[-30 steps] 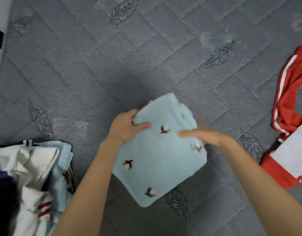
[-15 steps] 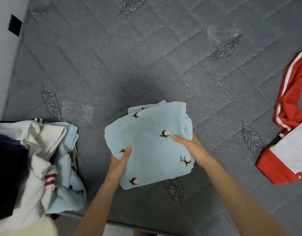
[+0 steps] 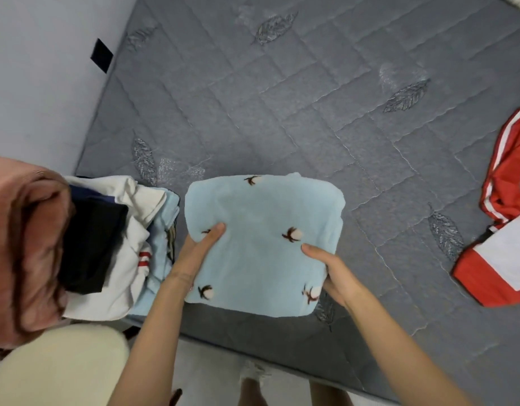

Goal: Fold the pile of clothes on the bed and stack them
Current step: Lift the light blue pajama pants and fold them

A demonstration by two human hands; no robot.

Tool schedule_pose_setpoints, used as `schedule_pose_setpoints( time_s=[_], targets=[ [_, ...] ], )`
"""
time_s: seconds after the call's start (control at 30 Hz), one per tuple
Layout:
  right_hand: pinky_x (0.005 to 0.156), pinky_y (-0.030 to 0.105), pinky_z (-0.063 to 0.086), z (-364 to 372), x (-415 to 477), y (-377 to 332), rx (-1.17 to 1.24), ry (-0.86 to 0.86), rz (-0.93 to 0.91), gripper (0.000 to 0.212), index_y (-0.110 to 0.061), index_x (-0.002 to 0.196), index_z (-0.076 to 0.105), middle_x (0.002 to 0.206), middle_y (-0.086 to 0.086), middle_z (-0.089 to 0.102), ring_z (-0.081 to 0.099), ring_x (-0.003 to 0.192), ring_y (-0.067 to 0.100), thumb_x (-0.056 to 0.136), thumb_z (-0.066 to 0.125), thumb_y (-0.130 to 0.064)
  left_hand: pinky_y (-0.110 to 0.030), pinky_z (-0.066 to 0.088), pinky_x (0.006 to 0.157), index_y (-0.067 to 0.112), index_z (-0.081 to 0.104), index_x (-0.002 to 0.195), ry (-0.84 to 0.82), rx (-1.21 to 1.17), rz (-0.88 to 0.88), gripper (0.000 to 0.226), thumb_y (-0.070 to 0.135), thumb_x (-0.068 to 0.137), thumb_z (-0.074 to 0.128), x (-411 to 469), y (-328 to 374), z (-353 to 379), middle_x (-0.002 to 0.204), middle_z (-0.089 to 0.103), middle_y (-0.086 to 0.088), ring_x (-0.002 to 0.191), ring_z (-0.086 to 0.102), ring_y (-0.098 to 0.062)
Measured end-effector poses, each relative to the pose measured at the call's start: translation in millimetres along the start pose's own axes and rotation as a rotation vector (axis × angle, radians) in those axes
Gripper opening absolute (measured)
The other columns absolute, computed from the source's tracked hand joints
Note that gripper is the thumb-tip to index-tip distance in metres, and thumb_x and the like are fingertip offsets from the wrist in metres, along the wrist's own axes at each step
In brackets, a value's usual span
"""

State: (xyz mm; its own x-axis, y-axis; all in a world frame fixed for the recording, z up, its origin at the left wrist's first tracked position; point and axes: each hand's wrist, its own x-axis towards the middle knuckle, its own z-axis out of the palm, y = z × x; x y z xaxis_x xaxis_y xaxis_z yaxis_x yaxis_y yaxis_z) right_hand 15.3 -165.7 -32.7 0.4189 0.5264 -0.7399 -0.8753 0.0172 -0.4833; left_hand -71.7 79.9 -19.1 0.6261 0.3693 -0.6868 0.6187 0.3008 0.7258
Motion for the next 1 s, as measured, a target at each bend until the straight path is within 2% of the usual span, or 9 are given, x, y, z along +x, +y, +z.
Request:
schedule_pose_setpoints(
  time_s=[0.03,0.1,0.23,0.37,0.53,0.67,0.8,0.93,1.0],
  targets=[
    [0.096,0.039,0.052,6.0,-0.9,12.6,0.01,-0.007,0.011,0.05,-0.014,0.124,0.059,0.12,0.007,0.068,0.064,0.111,0.024,0.075,0.067,-0.02,-0.025,0.051,0.085,0.035,0.061,0.11,0.019,0.045,0.013,0.03,0.044,0.082,0.069,-2.9,-5.8,-6.8,0.104,0.07,0.015,0.095,0.066,-0.003],
    [0.1,0.042,0.048,16.3,1.1,42.2,0.023,0.001,0.037,0.052,-0.012,0.126,0.059,0.121,0.009,0.067,0.063,0.112,0.026,0.074,0.068,-0.019,-0.022,0.045,0.091,0.037,0.055,0.112,0.041,0.133,0.006,0.024,0.038,0.089,0.061,-6.0,-22.2,-20.9,0.104,0.063,0.024,0.098,0.061,0.001],
    [0.093,0.037,0.053,30.9,7.9,98.6,0.053,0.085,0.072,0.055,-0.008,0.125,0.06,0.118,0.009,0.069,0.066,0.108,0.025,0.072,0.072,-0.016,-0.022,0.034,0.094,0.028,0.047,0.13,0.069,0.255,0.023,0.044,0.039,0.09,0.06,-3.2,-60.2,-45.2,0.112,0.054,0.019,0.106,0.05,-0.005],
    [0.08,0.028,0.057,34.2,14.3,132.4,0.096,0.209,0.039,0.034,-0.013,0.118,0.062,0.114,0.006,0.07,0.068,0.102,0.02,0.085,0.064,-0.011,-0.019,0.037,0.09,0.027,0.05,0.13,0.075,0.323,0.054,0.045,0.041,0.088,0.062,10.2,-87.8,-54.6,0.118,0.056,0.014,0.105,0.052,-0.003],
    [0.072,0.02,0.05,26.4,22.1,153.7,-0.212,0.539,-0.051,0.036,-0.021,0.117,0.061,0.108,-0.004,0.068,0.066,0.092,0.009,0.084,0.073,-0.023,-0.023,0.038,0.092,0.024,0.051,0.131,0.165,0.412,0.101,0.059,0.05,0.081,0.067,27.0,-114.5,-55.8,0.125,0.059,0.008,0.11,0.052,-0.008],
    [0.086,0.025,0.041,26.0,26.6,161.5,-0.431,0.678,-0.03,0.051,-0.02,0.123,0.06,0.111,-0.005,0.064,0.058,0.104,0.014,0.079,0.075,-0.042,-0.024,0.037,0.092,0.015,0.043,0.136,0.294,0.473,0.167,0.07,0.043,0.079,0.073,24.9,-117.4,-53.6,0.133,0.055,-0.003,0.121,0.052,-0.022],
    [0.09,0.038,0.051,31.7,7.6,155.2,-0.54,0.749,-0.061,0.074,-0.022,0.113,0.061,0.111,-0.002,0.067,0.063,0.106,0.021,0.058,0.069,-0.07,-0.032,0.026,0.109,0.009,0.017,0.15,0.378,0.639,0.337,0.097,0.04,0.078,0.075,5.4,-95.6,-46.3,0.152,0.029,-0.011,0.139,0.03,-0.026],
    [0.108,0.052,0.035,31.6,-36.7,123.1,-0.708,0.749,-0.123,0.088,-0.031,0.145,0.03,0.147,0.002,0.041,0.039,0.134,0.025,0.073,0.063,-0.07,-0.05,0.023,0.111,0.017,0.024,0.149,0.359,1.09,0.604,0.08,0.058,0.087,0.053,-25.8,-73.0,-33.6,0.152,0.027,-0.018,0.14,0.025,-0.035],
    [0.113,0.053,0.025,27.0,-59.5,102.6,-0.912,0.774,-0.082,0.089,-0.03,0.151,0.018,0.155,0.004,0.027,0.025,0.142,0.029,0.081,0.056,-0.068,-0.057,0.022,0.109,0.021,0.032,0.146,0.277,1.214,0.613,0.07,0.06,0.089,0.038,-42.9,-61.7,-15.6,0.148,0.034,-0.017,0.136,0.031,-0.038]
  ],
)
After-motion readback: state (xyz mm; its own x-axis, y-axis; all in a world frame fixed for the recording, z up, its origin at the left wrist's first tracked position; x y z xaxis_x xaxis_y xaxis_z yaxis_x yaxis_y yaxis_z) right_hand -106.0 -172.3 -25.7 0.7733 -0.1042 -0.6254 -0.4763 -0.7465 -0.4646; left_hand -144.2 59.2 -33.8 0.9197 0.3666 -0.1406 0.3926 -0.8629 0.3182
